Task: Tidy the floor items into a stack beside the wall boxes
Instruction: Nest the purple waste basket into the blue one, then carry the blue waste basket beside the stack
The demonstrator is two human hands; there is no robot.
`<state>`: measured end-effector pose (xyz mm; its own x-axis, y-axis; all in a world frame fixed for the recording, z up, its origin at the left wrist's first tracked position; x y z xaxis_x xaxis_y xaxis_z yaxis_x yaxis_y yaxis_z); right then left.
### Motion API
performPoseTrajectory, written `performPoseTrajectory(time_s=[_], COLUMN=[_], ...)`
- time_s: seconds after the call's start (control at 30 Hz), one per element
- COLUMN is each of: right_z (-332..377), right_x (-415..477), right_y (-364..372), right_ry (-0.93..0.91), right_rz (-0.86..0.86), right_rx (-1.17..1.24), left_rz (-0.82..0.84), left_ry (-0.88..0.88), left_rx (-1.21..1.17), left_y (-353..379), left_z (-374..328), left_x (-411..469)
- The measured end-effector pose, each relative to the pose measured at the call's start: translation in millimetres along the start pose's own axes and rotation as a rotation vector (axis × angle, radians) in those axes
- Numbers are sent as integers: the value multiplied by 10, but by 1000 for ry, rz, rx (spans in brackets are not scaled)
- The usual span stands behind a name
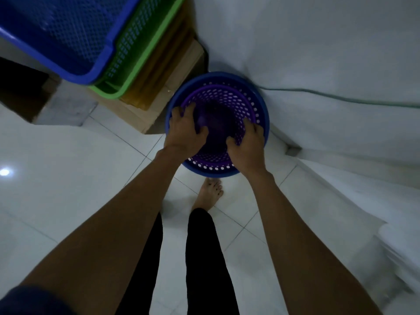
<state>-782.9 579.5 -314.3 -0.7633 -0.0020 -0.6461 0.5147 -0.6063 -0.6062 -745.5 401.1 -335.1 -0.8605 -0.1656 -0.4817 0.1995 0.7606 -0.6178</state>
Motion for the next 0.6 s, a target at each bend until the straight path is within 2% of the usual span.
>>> performPoseTrajectory(time_s=[0.13, 0.37, 0.47, 0.6], right_z=[482, 1744, 2222, 2804], right_x=[-751, -2900, -3747, -4603], right_y=[-407, -1040, -880, -261], right_ry=[-80, -289, -394, -550], right_rz=[15, 85, 146, 211], right_rx=[-21, -158, -266, -381], left_rz=[-68, -244, -357, -628], left_ry=[3, -188, -312, -448], left_rx=[-90, -169, -236, -276], left_y=[-680, -2416, -3010, -3637], left_z=[-230, -304, 42, 793], left_x=[-733, -3154, -4270, -5642])
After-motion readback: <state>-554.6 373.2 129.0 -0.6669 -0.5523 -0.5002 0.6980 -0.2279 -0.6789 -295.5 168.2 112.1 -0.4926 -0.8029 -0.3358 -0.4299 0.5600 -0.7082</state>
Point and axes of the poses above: each hand's wrist, its own x-axis towards the middle knuckle, its own y-axis out of the palm, z = x × y, the point moved 10 cm from there along x, towards the middle knuckle, and after that the axes turned 11 degrees about y, right-handed, at the moved point
